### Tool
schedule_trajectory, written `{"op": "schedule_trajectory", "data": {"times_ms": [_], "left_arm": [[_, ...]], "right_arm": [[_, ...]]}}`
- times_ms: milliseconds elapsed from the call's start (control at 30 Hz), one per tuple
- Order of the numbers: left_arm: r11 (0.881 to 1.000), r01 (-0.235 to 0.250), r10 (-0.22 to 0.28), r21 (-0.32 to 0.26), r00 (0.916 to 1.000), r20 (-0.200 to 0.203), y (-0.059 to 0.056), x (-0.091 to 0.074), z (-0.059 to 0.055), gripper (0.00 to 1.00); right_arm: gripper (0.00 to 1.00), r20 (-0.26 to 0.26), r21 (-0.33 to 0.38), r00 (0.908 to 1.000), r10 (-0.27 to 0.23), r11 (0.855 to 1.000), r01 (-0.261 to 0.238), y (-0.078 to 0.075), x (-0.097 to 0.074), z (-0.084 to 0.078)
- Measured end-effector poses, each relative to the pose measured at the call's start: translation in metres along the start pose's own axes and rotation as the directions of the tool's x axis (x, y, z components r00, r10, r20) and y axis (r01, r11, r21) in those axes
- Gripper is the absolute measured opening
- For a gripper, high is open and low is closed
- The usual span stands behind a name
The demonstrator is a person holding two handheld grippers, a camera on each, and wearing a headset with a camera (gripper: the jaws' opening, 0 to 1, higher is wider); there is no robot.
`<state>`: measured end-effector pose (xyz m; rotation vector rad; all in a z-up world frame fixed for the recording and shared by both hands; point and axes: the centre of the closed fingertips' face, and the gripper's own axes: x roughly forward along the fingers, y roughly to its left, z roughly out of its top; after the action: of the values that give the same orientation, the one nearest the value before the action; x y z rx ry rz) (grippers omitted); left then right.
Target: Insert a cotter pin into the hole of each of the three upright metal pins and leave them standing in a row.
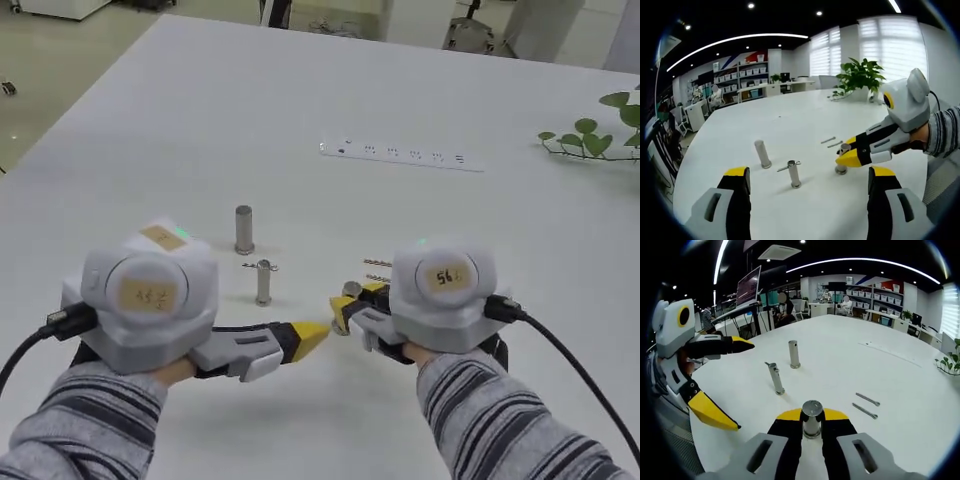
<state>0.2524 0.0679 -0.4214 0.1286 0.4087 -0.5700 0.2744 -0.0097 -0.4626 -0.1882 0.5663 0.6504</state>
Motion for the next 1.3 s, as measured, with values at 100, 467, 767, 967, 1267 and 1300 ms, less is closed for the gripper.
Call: {"op": "schedule_trajectory", "data": {"times_ms": [100,467,767,967,1267,1300], "left_arm": [[1.000,0.005,-0.005,0.004,1.0000,-0.002,-0.001,0.000,0.000,0.97],[1.000,0.014,-0.014,0.017,0.9998,-0.011,-0.004,0.001,-0.002,0.97],[1.000,0.013,-0.013,0.025,0.9998,-0.015,-0.004,0.001,-0.003,0.97],[1.000,0.010,-0.010,0.001,1.0000,0.000,-0.003,0.000,0.000,0.97],[1.000,0.012,-0.012,-0.015,0.9999,0.009,-0.003,0.000,0.001,0.97],[1.000,0.012,-0.012,-0.014,0.9999,0.009,-0.004,0.000,0.001,0.97]], "right_arm": [[0.09,0.004,-0.006,1.0000,-0.008,1.000,0.008,0.000,-0.001,-0.001],[0.09,-0.020,0.039,0.9981,-0.058,0.998,0.058,0.001,-0.002,-0.003],[0.12,-0.023,0.098,0.9981,-0.058,0.993,0.060,0.002,-0.002,-0.004],[0.21,-0.018,0.101,0.9997,-0.016,0.995,0.018,0.004,-0.008,-0.011],[0.29,-0.064,0.032,0.9975,0.032,0.999,-0.030,-0.012,-0.022,-0.020],[0.29,-0.065,0.025,0.9970,0.041,0.999,-0.040,-0.014,-0.023,-0.020]]}}
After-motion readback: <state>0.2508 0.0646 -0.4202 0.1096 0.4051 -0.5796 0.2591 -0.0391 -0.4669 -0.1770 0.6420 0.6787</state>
